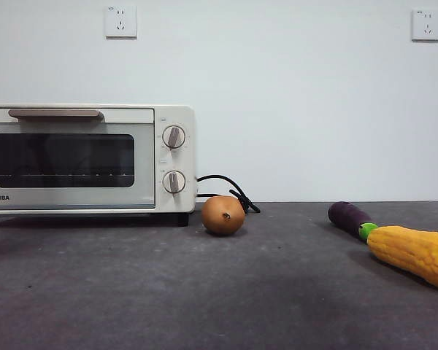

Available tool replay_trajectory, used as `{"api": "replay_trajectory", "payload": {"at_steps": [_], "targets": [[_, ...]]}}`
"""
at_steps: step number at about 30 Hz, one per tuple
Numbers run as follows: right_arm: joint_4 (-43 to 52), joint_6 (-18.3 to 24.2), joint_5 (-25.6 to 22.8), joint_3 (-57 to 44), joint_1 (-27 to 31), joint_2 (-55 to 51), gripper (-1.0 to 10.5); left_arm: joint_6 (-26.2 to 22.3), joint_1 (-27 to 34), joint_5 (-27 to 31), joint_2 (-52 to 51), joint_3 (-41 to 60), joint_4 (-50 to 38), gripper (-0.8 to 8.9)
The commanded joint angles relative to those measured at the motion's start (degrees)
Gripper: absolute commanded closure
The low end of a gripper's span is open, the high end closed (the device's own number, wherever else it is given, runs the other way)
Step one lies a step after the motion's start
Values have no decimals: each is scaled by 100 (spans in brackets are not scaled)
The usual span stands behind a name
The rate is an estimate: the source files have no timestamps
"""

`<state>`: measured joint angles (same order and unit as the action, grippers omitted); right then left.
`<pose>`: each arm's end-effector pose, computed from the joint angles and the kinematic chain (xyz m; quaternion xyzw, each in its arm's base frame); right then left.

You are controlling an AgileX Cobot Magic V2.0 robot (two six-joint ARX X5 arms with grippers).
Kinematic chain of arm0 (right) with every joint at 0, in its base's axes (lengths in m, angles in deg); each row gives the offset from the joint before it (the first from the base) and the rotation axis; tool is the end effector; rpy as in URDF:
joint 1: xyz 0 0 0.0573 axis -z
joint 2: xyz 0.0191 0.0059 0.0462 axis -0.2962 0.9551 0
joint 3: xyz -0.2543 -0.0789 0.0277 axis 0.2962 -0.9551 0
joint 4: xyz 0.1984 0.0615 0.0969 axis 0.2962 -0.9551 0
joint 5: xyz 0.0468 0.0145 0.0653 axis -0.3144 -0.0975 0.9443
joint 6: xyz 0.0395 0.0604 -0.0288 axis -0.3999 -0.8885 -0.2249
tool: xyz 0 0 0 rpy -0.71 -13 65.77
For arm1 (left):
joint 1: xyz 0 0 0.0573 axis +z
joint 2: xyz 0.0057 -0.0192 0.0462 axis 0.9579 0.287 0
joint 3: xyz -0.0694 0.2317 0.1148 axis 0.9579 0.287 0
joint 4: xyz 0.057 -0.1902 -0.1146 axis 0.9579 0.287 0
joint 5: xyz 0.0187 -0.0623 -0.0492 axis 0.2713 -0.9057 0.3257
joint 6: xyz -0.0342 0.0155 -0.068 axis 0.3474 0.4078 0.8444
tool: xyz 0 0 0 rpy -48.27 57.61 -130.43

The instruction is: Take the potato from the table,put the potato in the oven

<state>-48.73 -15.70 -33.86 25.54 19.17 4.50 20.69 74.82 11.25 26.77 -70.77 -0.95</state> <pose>0.0440 0.0126 0.2980 0.2601 0.0952 0.0749 0.9580 0.1940 -0.0117 0.3141 -0.1709 0.2375 -0.0856 0.9524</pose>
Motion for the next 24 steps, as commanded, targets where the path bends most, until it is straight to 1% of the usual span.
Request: {"api": "replay_trajectory", "payload": {"at_steps": [1,3,5,8,9,11,14,15,17,18,22,24], "targets": [[24,83,7,219,0,164,946,-188,17,-11,380,-345,-7,818],[24,83,103,367,0,306,946,-188,20,-7,634,-588,-9,818],[20,133,326,492,0,435,946,-190,20,11,824,-758,-20,818],[15,313,929,688,0,728,947,-315,20,-7,1104,-1021,-20,818],[-9,404,1207,769,0,887,949,-393,20,-42,1226,-1137,20,818],[-118,470,1558,901,0,1161,949,-446,20,-157,1421,-1338,160,818],[-481,780,2024,1147,0,1672,948,-448,26,-442,1757,-1685,382,818],[-656,944,2142,1246,0,1875,948,-463,50,-573,1888,-1823,446,818],[-960,1246,2214,1403,0,2162,948,-463,107,-739,2103,-2017,483,818],[-1172,1464,2212,1510,-2,2347,948,-461,146,-793,2247,-2155,516,818],[-1836,2079,2201,1836,-2,2863,947,-457,245,-852,2719,-2527,595,818],[-2079,2299,2201,1967,-2,3062,947,-428,315,-855,2973,-2669,595,818]]}}
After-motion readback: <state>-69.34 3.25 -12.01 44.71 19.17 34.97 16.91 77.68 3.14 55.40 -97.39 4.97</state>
